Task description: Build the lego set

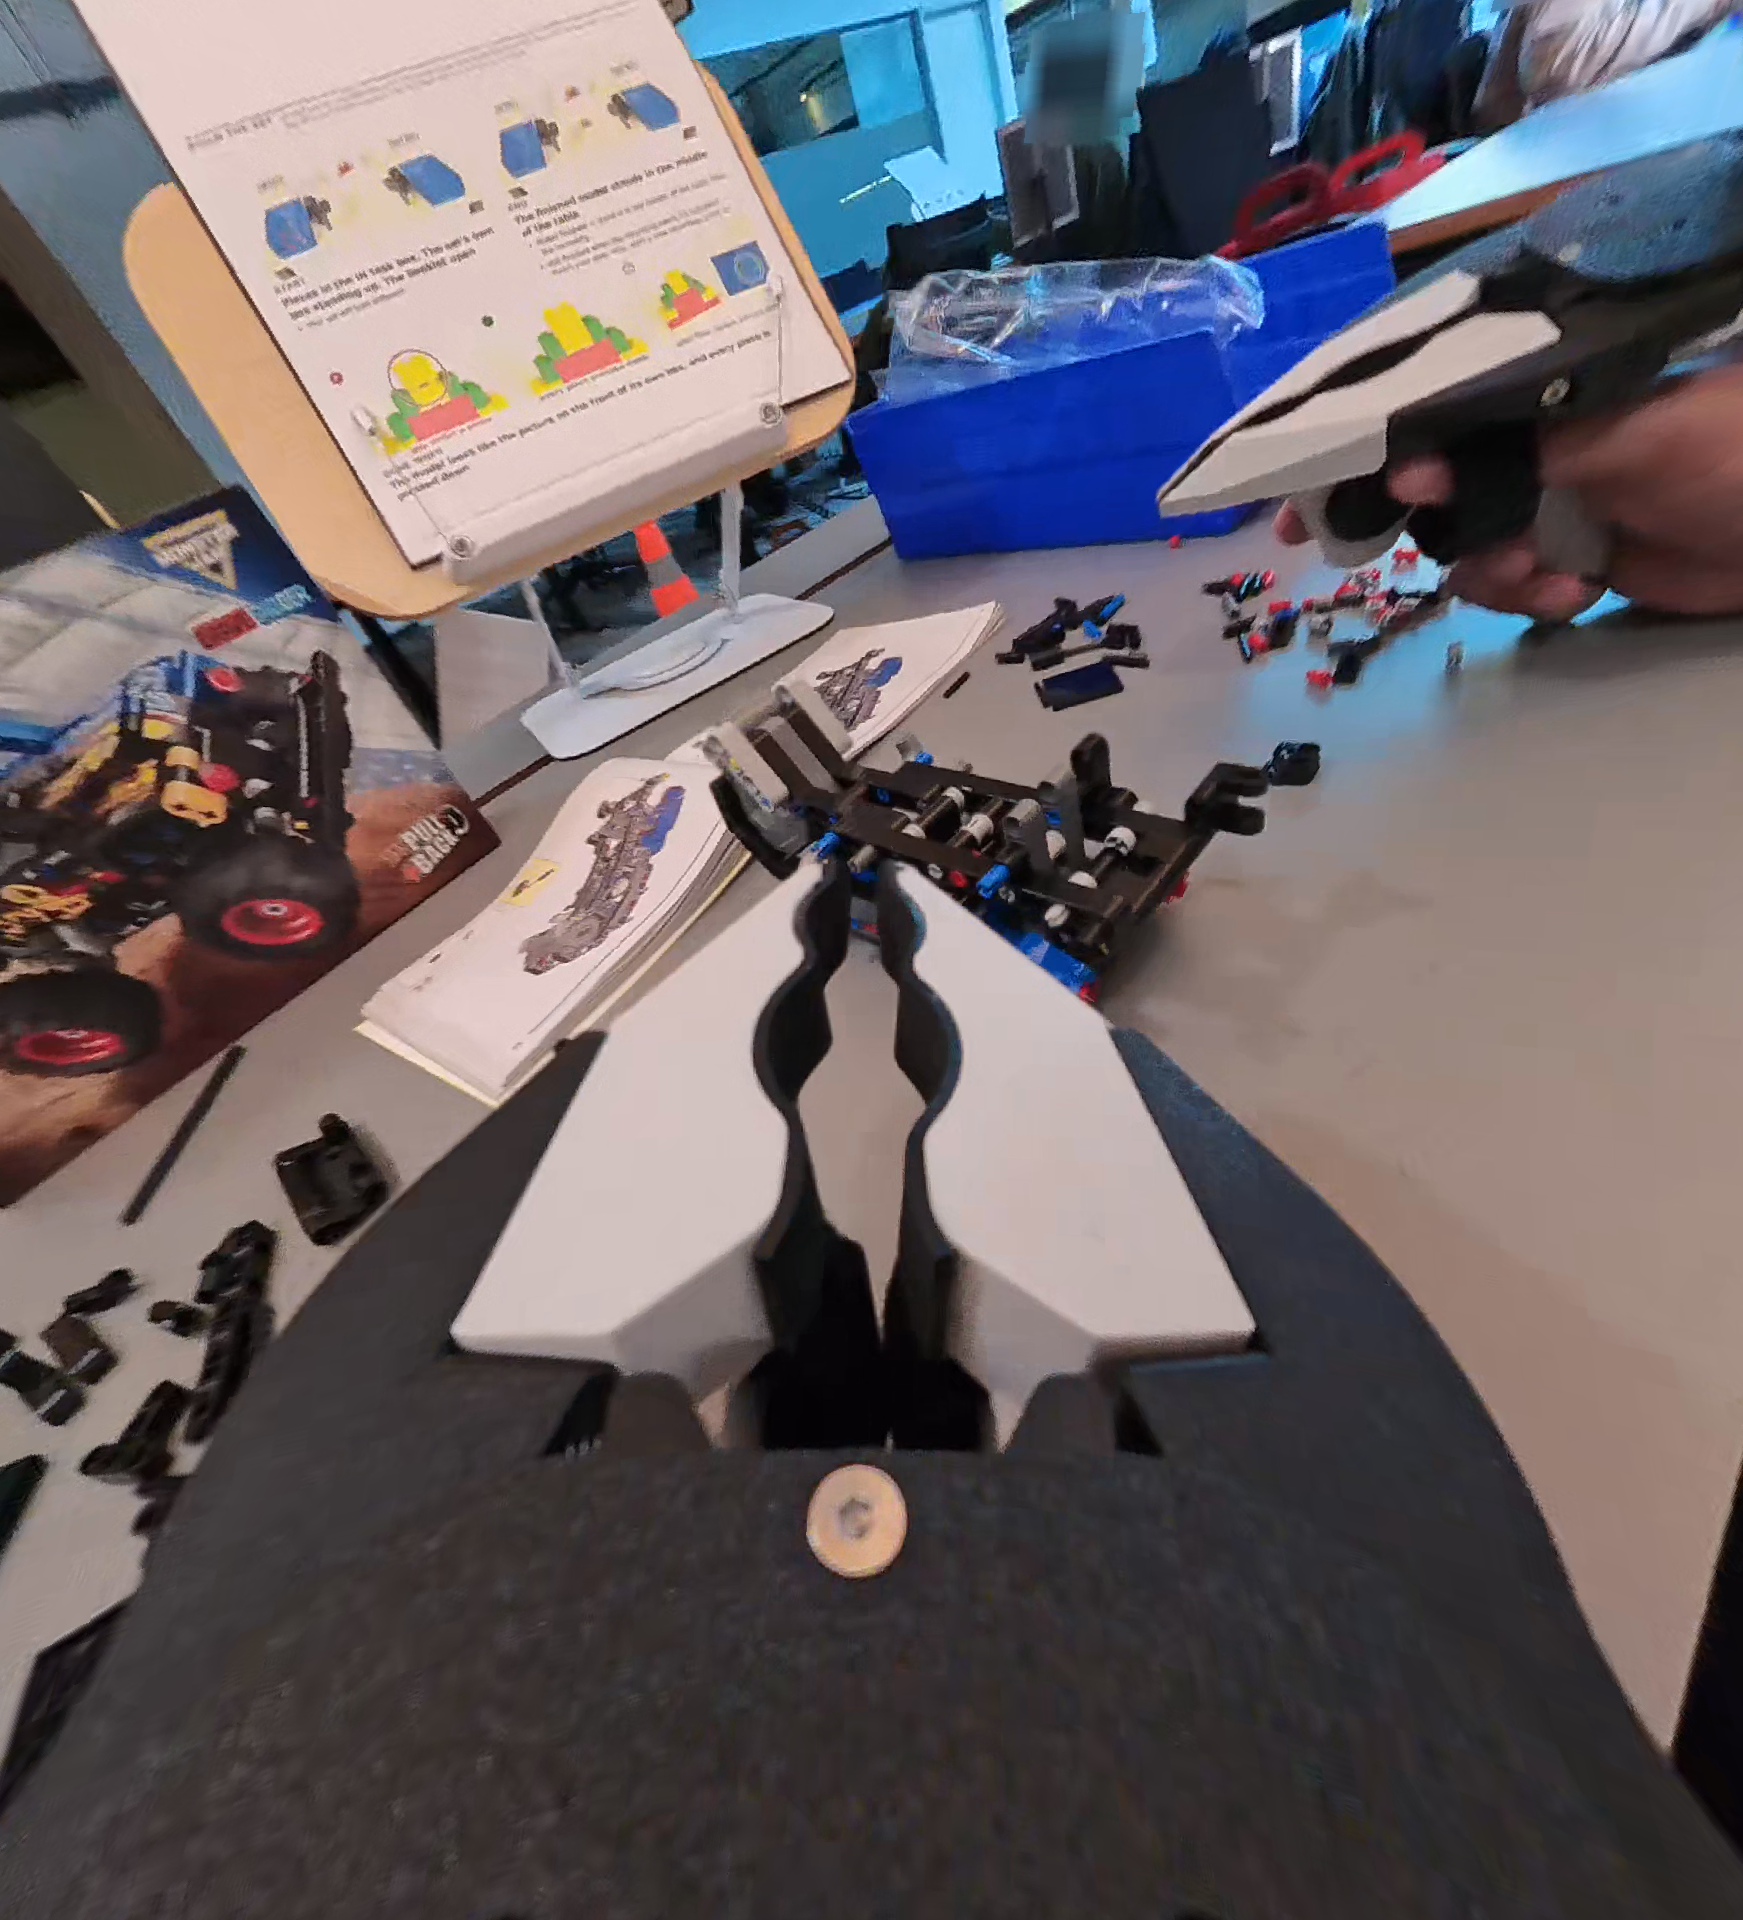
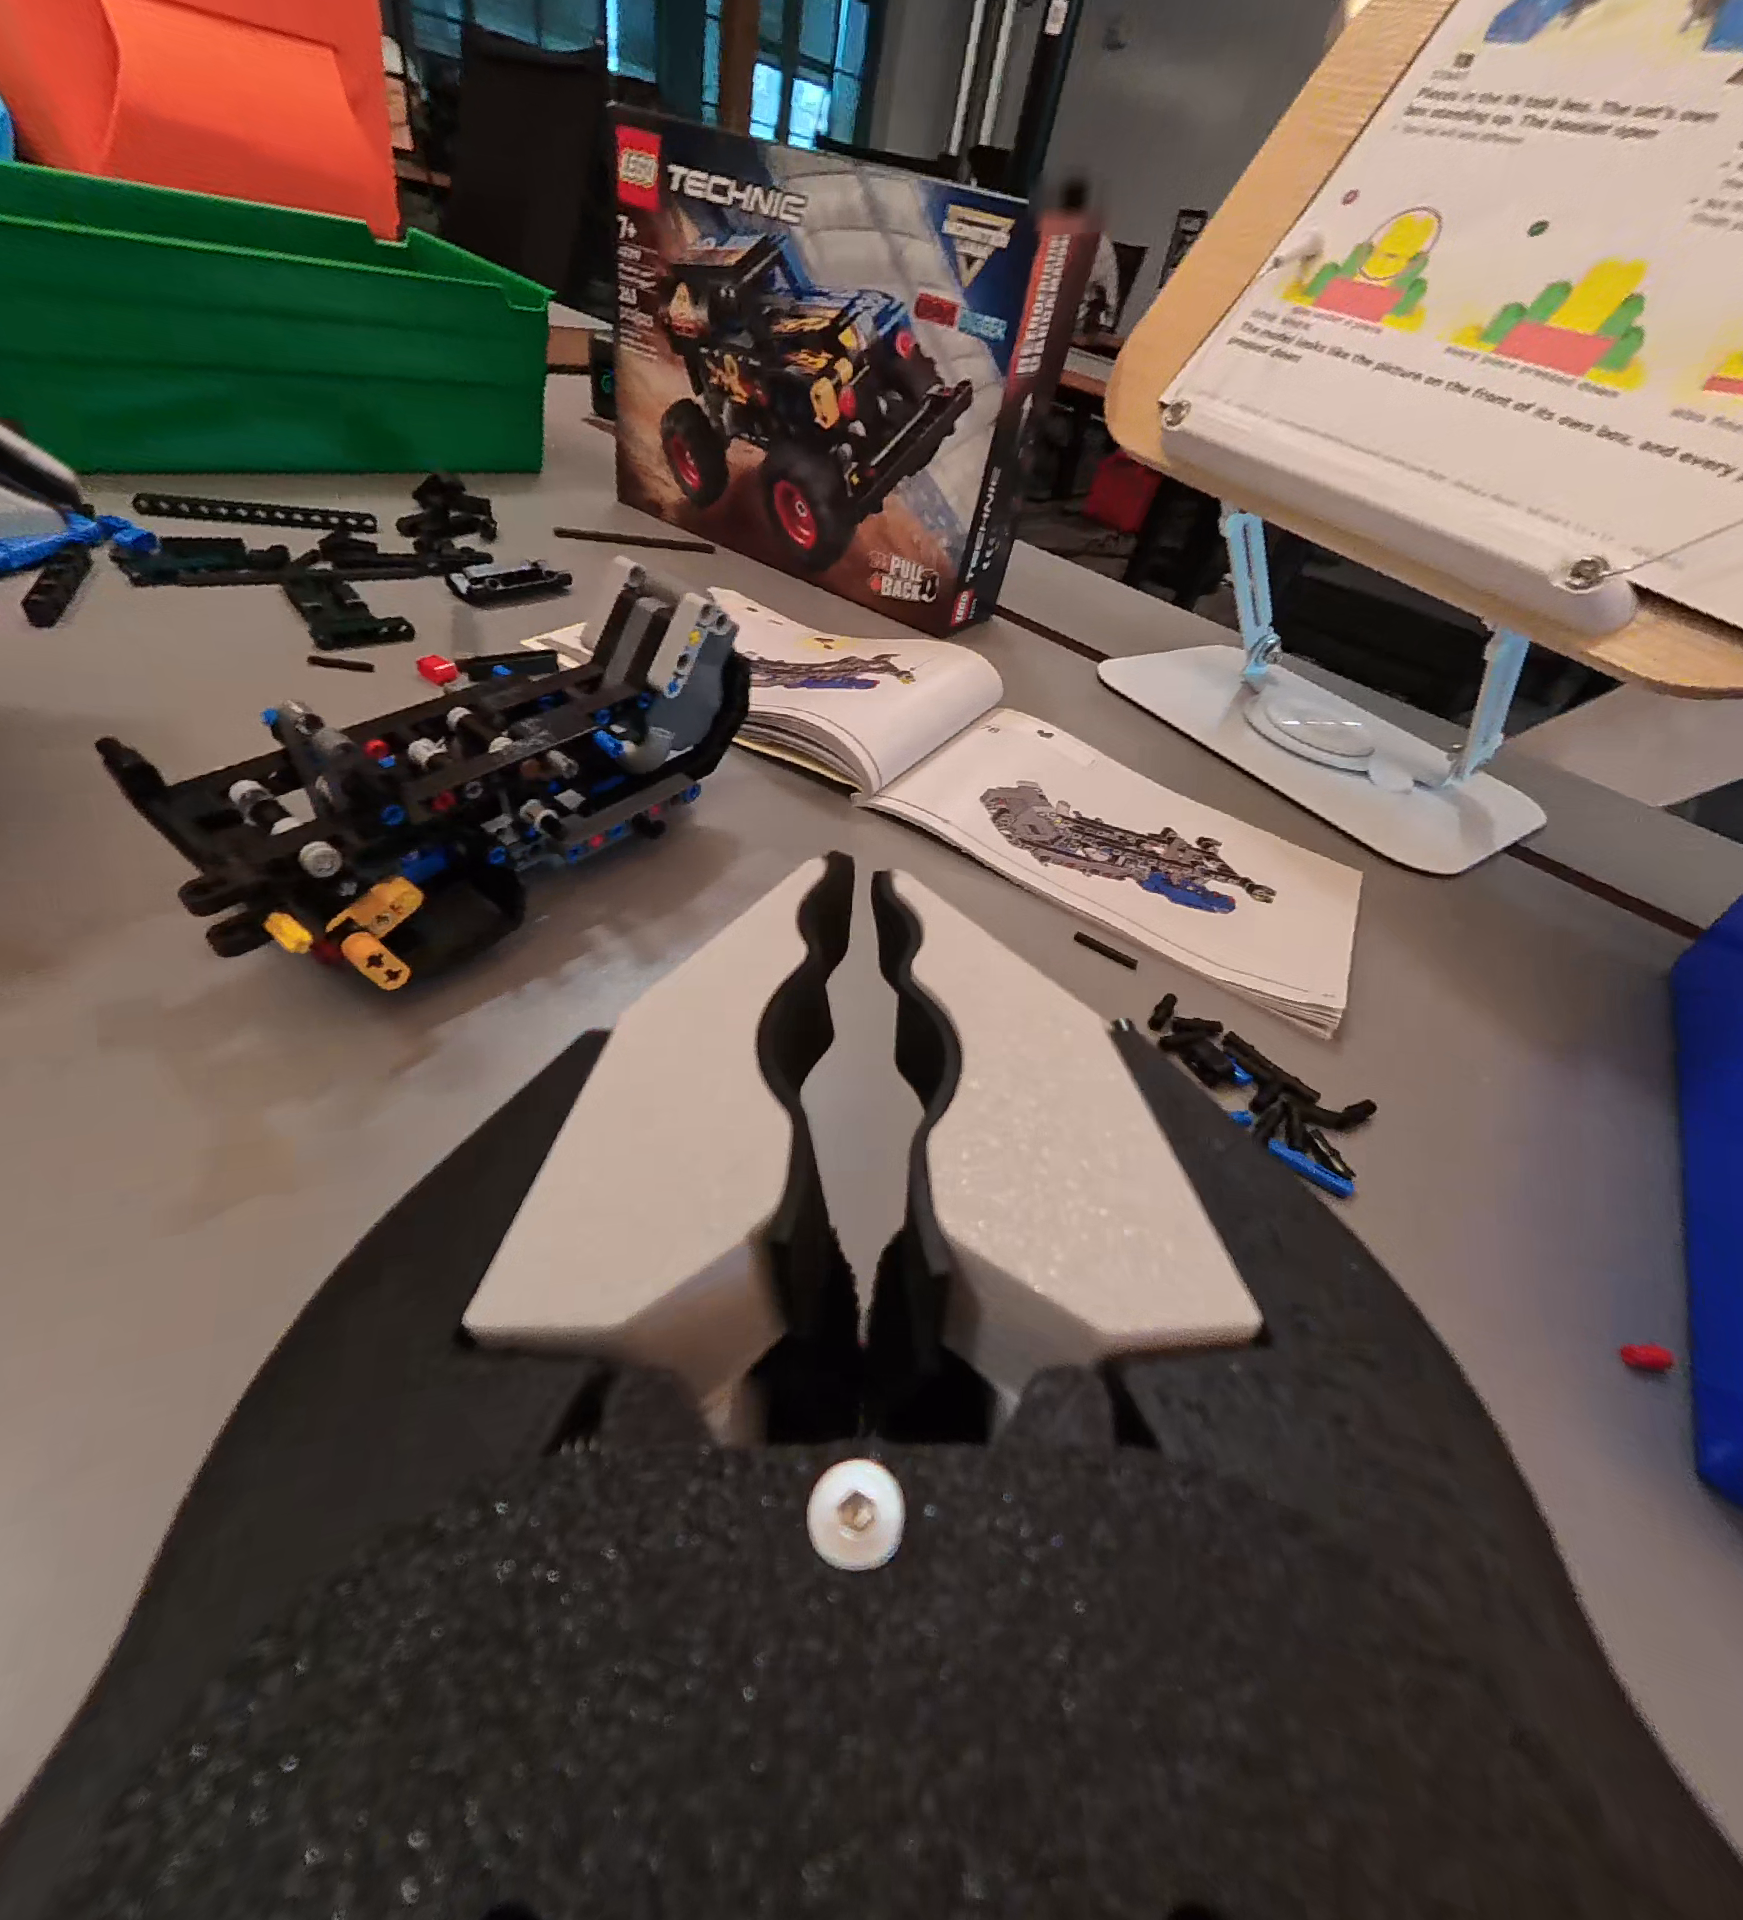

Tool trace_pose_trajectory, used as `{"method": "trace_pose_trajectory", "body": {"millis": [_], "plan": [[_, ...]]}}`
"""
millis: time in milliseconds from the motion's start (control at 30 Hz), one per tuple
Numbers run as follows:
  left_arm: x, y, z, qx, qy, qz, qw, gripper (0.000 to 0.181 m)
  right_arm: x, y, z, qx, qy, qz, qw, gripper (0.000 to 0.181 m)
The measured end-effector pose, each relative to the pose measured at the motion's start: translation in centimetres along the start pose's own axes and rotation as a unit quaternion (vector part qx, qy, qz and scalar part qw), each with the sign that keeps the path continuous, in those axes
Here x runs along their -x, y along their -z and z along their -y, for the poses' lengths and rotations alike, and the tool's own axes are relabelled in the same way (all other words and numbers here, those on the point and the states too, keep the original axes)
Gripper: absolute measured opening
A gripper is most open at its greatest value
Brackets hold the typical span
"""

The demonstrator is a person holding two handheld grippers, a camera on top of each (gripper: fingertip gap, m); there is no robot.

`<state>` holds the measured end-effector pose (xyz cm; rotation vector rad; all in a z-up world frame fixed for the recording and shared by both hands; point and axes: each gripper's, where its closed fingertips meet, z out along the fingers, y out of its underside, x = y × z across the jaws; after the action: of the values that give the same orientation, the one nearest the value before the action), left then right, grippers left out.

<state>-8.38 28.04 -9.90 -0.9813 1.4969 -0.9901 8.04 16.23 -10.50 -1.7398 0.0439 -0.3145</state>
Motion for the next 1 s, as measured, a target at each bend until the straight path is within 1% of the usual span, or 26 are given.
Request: {"method": "trace_pose_trajectory", "body": {"millis": [133, 300, 400, 467, 533, 600, 667, 733, 800, 833, 867, 900, 933, 1000], "plan": [[0.8, 0.0, 0.2, -0.011, 0.058, -0.020, 0.998, 0.005, -0.5, 0.3, 0.2, -0.010, -0.014, -0.007, 1.000, 0.004], [1.8, 0.5, 0.7, -0.037, 0.134, -0.050, 0.989, 0.009, 0.2, 0.4, 0.4, -0.014, -0.030, 0.024, 0.999, 0.005], [1.0, 1.1, 1.3, -0.053, 0.172, -0.096, 0.979, 0.010, 1.4, 0.5, 0.6, -0.019, -0.028, 0.056, 0.998, 0.006], [0.6, 1.3, 1.5, -0.058, 0.181, -0.117, 0.975, 0.010, 2.8, 0.5, 0.8, -0.023, -0.028, 0.093, 0.995, 0.007], [0.3, 1.1, 1.3, -0.050, 0.178, -0.124, 0.975, 0.011, 4.7, 0.7, 1.3, -0.033, -0.038, 0.154, 0.987, 0.008], [-0.8, 1.3, 1.4, -0.047, 0.163, -0.153, 0.974, 0.012, 6.9, 1.0, 1.7, -0.031, -0.071, 0.233, 0.969, 0.009], [-2.1, 1.6, 1.6, -0.047, 0.143, -0.194, 0.969, 0.012, 9.1, 1.3, 1.5, -0.007, -0.097, 0.319, 0.943, 0.010], [-3.7, 1.5, 1.1, -0.019, 0.138, -0.249, 0.958, 0.012, 11.2, 1.5, 0.6, 0.051, -0.099, 0.401, 0.909, 0.015], [-5.1, 0.7, -0.6, 0.052, 0.132, -0.294, 0.945, 0.019, 12.0, 0.9, -0.2, 0.096, -0.063, 0.429, 0.896, 0.012], [-5.4, 0.1, -1.9, 0.094, 0.111, -0.301, 0.943, 0.021, 12.4, 0.9, 0.0, 0.095, -0.055, 0.439, 0.892, 0.011], [-5.6, -0.3, -3.1, 0.127, 0.085, -0.303, 0.941, 0.023, 12.7, 0.8, 0.1, 0.097, -0.040, 0.444, 0.890, 0.010], [-5.9, -0.5, -3.6, 0.141, 0.065, -0.314, 0.936, 0.023, 12.6, 0.4, -0.5, 0.108, -0.016, 0.433, 0.895, 0.010], [-5.9, -0.8, -3.8, 0.142, 0.050, -0.314, 0.937, 0.019, 12.6, 0.0, -1.2, 0.122, 0.007, 0.423, 0.898, 0.010], [-4.9, -1.8, -4.0, 0.142, 0.035, -0.288, 0.946, 0.016, 12.5, -0.5, -1.8, 0.126, 0.034, 0.405, 0.905, 0.010]]}}
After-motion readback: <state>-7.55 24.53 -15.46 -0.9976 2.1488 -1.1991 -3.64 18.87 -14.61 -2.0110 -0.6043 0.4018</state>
